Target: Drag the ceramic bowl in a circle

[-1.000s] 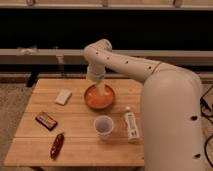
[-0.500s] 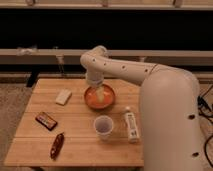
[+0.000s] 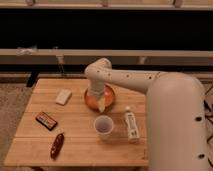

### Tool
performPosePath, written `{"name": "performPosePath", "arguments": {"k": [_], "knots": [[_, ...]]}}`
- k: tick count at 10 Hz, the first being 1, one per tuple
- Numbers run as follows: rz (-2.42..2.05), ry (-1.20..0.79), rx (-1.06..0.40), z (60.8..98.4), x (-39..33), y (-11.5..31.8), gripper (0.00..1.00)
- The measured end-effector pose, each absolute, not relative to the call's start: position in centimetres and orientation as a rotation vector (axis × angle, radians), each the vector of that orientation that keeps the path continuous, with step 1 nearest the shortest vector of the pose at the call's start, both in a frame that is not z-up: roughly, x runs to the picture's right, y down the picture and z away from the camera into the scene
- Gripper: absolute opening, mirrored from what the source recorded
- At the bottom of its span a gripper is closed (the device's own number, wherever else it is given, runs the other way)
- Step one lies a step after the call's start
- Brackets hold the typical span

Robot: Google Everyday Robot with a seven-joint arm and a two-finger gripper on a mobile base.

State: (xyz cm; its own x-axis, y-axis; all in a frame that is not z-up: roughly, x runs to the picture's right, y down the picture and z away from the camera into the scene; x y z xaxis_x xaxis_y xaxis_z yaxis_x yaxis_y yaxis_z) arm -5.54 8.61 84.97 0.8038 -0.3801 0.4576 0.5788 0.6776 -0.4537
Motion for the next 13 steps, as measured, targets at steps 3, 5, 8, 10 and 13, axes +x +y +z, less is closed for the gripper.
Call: {"name": "performPosePath", "arguments": {"k": [3, 5, 8, 10, 13], "knots": [[-0.483, -0.326, -0.636, 87.0, -3.2, 9.5, 0.80], [-0.452, -0.307, -0.638, 88.1, -1.9, 9.4, 0.80], [-0.431, -0.284, -0.636, 89.3, -0.8, 9.3, 0.73], [-0.427, -0.282, -0.637, 89.7, -0.6, 9.3, 0.54], [-0.430, -0.280, -0.643, 90.1, -0.4, 9.4, 0.24]]}}
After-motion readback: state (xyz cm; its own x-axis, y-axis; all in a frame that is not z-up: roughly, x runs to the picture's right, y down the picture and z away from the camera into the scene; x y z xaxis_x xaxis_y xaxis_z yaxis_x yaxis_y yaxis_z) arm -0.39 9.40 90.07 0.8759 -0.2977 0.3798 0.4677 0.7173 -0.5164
